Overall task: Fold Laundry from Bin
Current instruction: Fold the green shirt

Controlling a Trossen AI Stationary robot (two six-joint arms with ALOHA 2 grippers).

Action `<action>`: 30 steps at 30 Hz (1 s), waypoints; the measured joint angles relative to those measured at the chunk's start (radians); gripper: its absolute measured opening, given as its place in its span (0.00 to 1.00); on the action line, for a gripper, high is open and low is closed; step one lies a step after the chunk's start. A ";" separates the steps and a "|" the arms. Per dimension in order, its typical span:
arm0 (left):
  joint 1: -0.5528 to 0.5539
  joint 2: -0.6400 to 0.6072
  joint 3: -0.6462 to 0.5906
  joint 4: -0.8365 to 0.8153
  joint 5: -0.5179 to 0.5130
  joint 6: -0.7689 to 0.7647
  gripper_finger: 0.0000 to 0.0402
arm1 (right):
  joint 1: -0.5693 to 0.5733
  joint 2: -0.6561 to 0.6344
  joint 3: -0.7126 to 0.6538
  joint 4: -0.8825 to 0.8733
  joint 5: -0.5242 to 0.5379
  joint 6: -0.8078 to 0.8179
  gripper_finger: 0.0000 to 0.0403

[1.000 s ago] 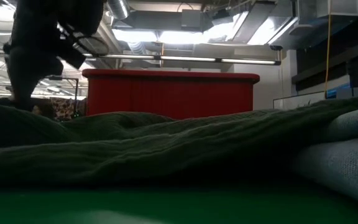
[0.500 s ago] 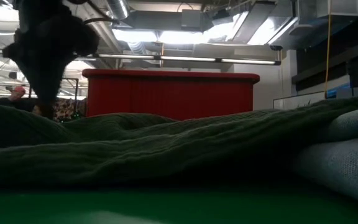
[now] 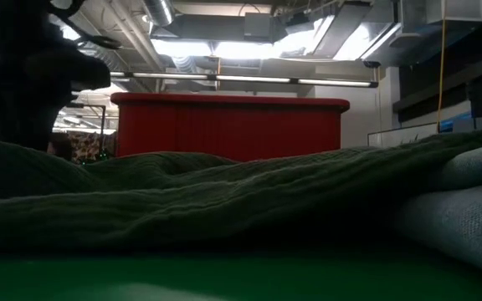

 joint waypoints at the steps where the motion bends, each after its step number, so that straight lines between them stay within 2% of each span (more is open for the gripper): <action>1: -0.005 0.000 -0.007 0.010 -0.007 -0.012 0.25 | 0.000 0.000 0.000 0.000 0.000 0.000 0.55; 6: -0.017 0.000 -0.065 0.142 -0.069 -0.050 0.25 | 0.000 0.000 0.000 0.000 0.002 0.000 0.55; 13: -0.017 0.000 -0.141 0.290 -0.065 -0.051 0.24 | 0.000 0.000 0.000 0.000 0.003 0.000 0.55; 16: -0.017 0.000 -0.143 0.298 -0.064 -0.041 0.17 | 0.000 0.000 0.000 0.000 0.006 0.000 0.55; 20: -0.017 0.000 -0.143 0.297 -0.069 -0.013 0.03 | 0.000 0.000 0.000 0.000 0.006 0.000 0.55; 30: -0.017 0.000 -0.142 0.284 -0.070 0.010 0.00 | 0.000 0.000 0.000 0.000 0.007 0.000 0.55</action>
